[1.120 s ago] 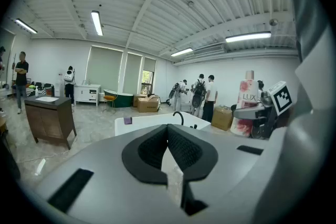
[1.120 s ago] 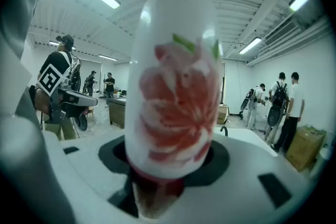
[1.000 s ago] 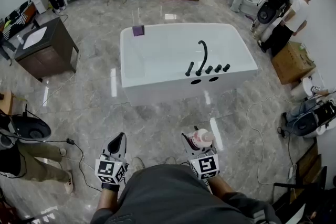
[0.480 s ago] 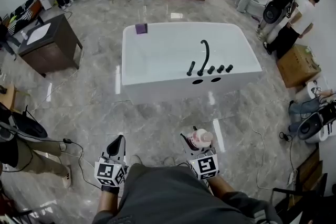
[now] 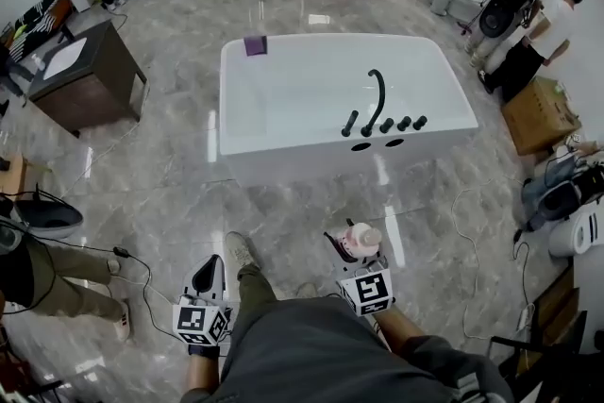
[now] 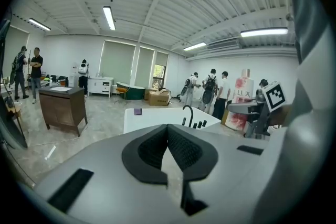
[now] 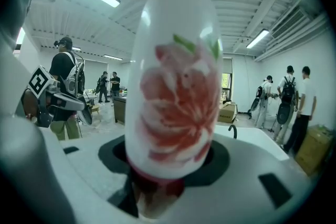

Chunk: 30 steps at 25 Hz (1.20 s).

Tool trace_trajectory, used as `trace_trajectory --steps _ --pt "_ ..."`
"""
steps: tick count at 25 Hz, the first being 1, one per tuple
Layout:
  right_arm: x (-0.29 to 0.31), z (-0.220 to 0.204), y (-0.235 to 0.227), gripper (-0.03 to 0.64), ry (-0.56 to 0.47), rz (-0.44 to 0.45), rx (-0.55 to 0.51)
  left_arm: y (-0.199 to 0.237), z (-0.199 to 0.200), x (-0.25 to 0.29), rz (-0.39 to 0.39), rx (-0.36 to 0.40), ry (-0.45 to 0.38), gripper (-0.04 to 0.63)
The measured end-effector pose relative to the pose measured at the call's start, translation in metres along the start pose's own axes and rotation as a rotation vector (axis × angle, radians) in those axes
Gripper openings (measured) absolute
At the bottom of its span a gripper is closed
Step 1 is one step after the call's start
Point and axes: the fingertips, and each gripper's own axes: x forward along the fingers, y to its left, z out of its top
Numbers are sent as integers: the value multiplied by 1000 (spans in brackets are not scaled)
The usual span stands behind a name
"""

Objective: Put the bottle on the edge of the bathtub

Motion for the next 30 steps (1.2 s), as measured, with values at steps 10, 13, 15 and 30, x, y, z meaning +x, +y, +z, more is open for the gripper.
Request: trace_trajectory --steps 10,13,15,30 --pt "134 18 -18 227 30 -118 -6 101 31 125 -132 13 33 0" --pt "179 29 -29 227 32 -156 -16 136 49 162 -163 24 34 0" --pt "209 36 -37 227 33 -178 -26 155 58 181 -180 23 45 0" --pt "406 -19 -124 227 -46 -157 -80 198 21 282 -20 -33 136 0"
